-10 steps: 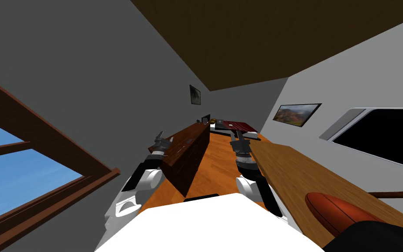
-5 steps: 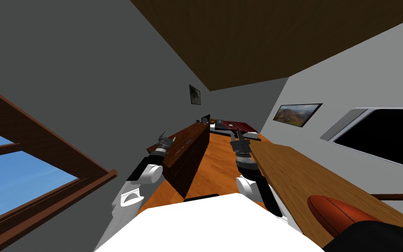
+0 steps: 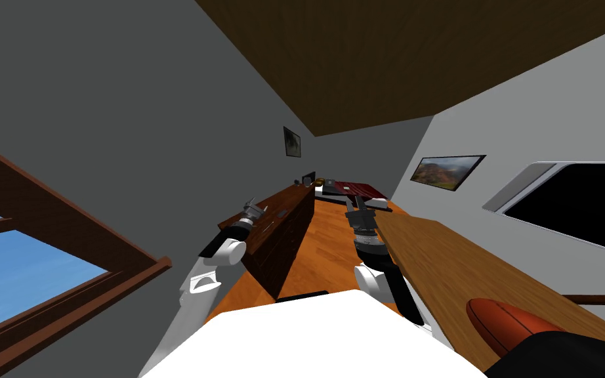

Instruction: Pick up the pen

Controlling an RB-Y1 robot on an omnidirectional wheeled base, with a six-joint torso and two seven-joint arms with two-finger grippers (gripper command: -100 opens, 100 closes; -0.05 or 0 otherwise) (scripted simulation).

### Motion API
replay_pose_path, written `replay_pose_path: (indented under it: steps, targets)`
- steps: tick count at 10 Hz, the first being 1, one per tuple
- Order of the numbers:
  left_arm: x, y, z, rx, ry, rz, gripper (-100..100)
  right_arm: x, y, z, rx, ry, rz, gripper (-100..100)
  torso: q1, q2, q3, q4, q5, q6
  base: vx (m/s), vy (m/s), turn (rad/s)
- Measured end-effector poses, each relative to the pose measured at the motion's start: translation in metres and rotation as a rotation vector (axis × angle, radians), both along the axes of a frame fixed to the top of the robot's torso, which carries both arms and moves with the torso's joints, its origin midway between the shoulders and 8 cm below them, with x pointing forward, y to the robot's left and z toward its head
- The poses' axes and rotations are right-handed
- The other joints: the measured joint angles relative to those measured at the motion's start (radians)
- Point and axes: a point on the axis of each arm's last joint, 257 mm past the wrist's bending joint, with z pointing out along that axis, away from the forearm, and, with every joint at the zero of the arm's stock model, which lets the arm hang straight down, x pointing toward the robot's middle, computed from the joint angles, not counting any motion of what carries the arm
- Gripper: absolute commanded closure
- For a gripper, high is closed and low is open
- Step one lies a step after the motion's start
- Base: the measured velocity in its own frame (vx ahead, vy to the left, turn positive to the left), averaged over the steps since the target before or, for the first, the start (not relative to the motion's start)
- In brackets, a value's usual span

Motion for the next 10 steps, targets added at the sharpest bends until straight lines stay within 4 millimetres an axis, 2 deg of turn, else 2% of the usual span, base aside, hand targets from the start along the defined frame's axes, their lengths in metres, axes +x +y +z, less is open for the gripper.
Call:
replay_pose_path:
  steps: [8,10]
  targets:
    - [0.026,-0.008,-0.041,-0.118,0.215,-0.083,-100,0.000,0.000,0.000,0.000,0.000,0.000,0,0.000,0.000,0.000,0.000,0.000,0.000,0.023,-0.014,0.001]
    - [0.032,-0.010,-0.057,-0.147,0.284,-0.099,-100,0.000,0.000,0.000,0.000,0.000,0.000,0,0.000,0.000,0.000,0.000,0.000,0.000,0.022,-0.011,0.001]
